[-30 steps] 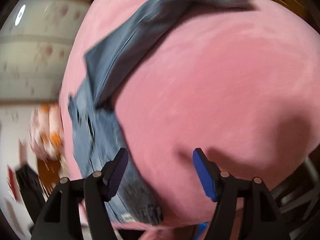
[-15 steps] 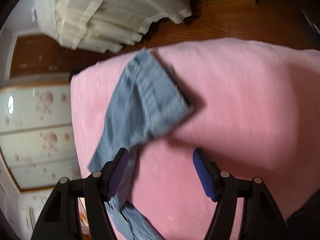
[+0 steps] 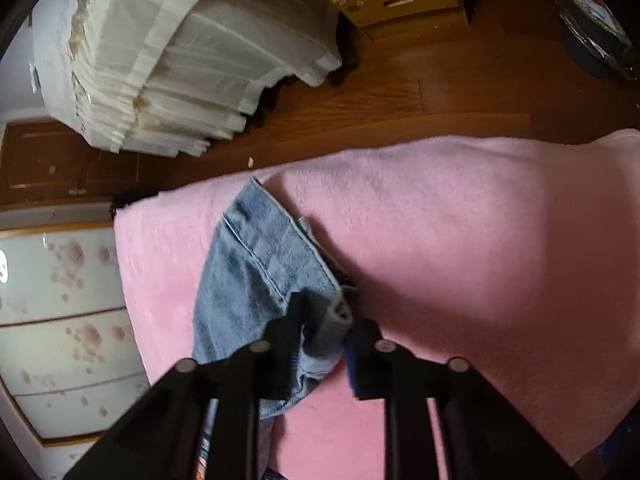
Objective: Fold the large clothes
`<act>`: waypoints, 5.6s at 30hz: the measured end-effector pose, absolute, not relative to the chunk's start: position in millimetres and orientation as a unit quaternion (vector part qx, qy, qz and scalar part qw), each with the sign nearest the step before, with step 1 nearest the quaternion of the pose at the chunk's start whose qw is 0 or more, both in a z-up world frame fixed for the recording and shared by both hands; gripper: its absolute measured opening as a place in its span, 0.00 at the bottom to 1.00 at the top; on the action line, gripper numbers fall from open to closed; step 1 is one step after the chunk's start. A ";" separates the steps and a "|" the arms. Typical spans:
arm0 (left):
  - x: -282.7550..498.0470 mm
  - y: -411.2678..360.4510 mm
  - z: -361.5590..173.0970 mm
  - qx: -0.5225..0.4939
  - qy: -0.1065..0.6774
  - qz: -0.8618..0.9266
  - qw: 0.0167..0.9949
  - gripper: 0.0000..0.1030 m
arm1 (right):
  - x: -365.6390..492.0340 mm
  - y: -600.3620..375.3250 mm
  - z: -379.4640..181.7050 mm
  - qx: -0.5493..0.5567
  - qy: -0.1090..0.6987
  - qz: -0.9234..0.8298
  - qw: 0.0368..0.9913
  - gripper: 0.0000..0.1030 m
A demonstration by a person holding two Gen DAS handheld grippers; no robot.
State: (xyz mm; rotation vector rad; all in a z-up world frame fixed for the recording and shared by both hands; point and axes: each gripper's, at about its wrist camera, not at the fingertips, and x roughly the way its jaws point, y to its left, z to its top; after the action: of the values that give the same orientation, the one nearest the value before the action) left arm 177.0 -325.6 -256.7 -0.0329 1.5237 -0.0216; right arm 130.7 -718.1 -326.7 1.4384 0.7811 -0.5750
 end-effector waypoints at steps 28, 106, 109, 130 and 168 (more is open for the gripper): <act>167.6 -83.9 -206.3 -0.069 0.622 -0.020 0.779 0.72 | 213.6 -424.6 -44.7 0.299 0.195 -0.051 0.933 0.08; 324.5 -48.2 -117.8 -0.341 0.314 0.018 0.886 0.06 | 236.3 -358.3 -275.9 0.040 0.504 0.077 0.859 0.48; 316.8 -23.0 -121.3 -0.302 0.322 0.080 0.894 0.06 | 241.4 -351.9 -278.7 0.033 0.498 0.089 0.862 0.48; 288.2 -59.5 -277.0 -0.273 0.537 0.060 0.796 0.06 | 251.9 -322.8 -280.7 0.085 0.513 0.145 0.842 0.09; 342.2 -110.6 -305.6 -0.210 0.558 0.048 0.801 0.07 | 284.1 -250.2 -294.3 0.201 0.536 0.316 0.757 0.00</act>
State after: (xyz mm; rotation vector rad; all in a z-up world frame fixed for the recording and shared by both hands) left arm 342.2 -110.6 -305.6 -0.4512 1.1970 0.1028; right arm 284.1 -250.2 -294.3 0.4373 1.1676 0.6892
